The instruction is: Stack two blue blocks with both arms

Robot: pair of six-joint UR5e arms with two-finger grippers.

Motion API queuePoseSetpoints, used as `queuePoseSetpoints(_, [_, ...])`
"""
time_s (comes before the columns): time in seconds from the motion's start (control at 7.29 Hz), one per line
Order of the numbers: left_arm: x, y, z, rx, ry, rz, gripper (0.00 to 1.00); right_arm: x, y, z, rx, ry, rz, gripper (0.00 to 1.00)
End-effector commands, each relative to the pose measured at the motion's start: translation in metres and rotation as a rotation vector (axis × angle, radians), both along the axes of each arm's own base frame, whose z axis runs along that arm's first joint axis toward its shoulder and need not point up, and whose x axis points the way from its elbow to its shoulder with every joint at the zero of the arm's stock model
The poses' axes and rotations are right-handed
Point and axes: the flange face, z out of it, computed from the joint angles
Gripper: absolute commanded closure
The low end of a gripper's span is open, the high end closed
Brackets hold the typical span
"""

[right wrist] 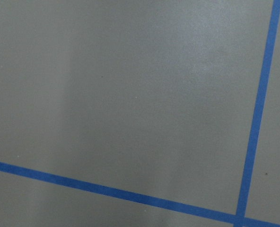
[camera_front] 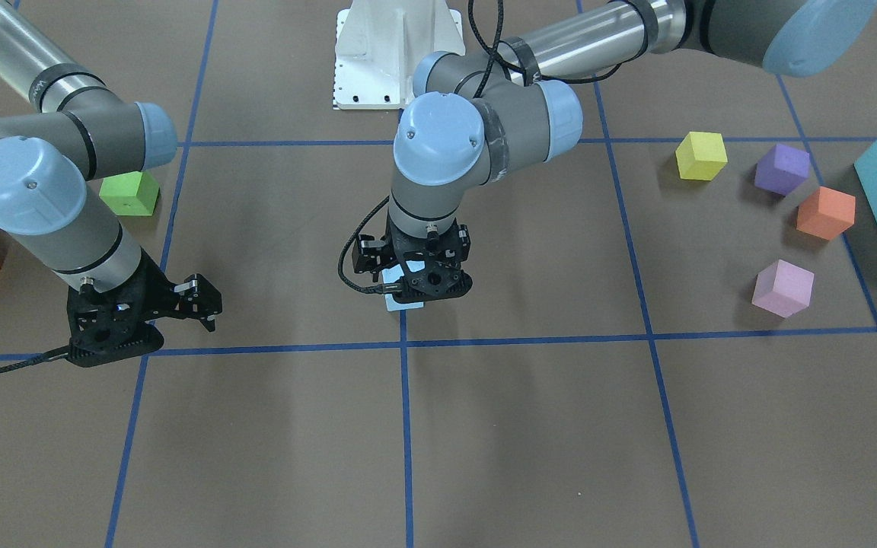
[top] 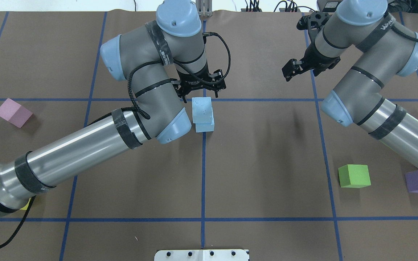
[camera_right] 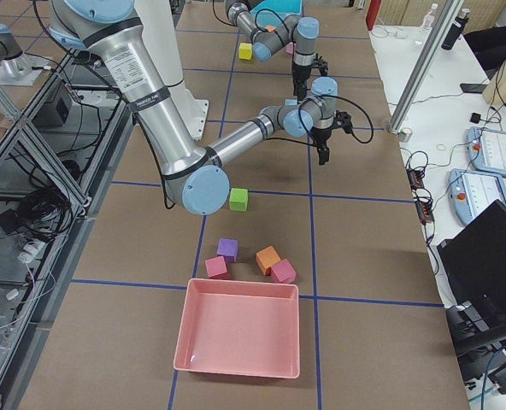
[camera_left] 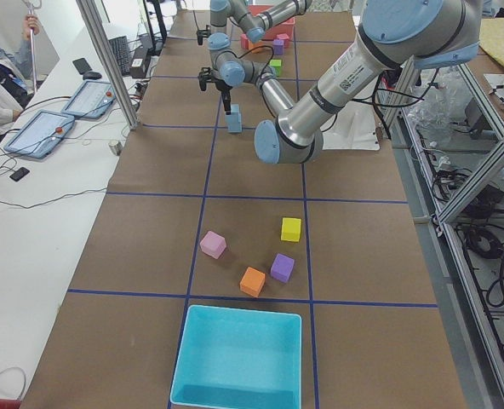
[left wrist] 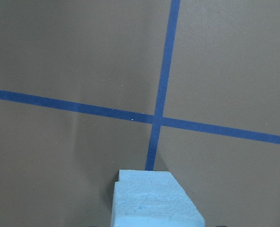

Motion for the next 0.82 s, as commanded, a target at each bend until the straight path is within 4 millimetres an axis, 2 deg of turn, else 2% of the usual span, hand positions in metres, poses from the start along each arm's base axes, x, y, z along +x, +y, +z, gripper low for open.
queuePoseSetpoints(0.0, [-0.088,-0.033,0.014,0.129,0.038,0.059,0.0,0.074,0.006,0.001,-0.002,-0.054,0.053,0.0])
queuePoseSetpoints(0.14, [-0.153,-0.051,0.045,0.212,0.038,0.081,0.0,0.107,-0.003,0.002,-0.016,-0.064,0.092,0.0])
queuePoseSetpoints(0.27, [-0.219,-0.059,0.086,0.294,0.015,0.125,0.0,0.149,0.0,0.026,-0.033,-0.052,0.139,0.0])
queuePoseSetpoints(0.41, [-0.281,-0.065,0.117,0.362,-0.033,0.176,0.01,0.183,0.02,0.058,0.003,-0.016,0.11,0.0])
queuePoseSetpoints(0.55, [-0.341,-0.073,0.141,0.4,-0.097,0.22,0.0,0.226,0.045,0.099,0.026,0.019,0.081,0.0])
queuePoseSetpoints(0.69, [-0.398,-0.078,0.169,0.405,-0.146,0.255,0.0,0.259,0.076,0.129,-0.006,0.032,0.106,0.0])
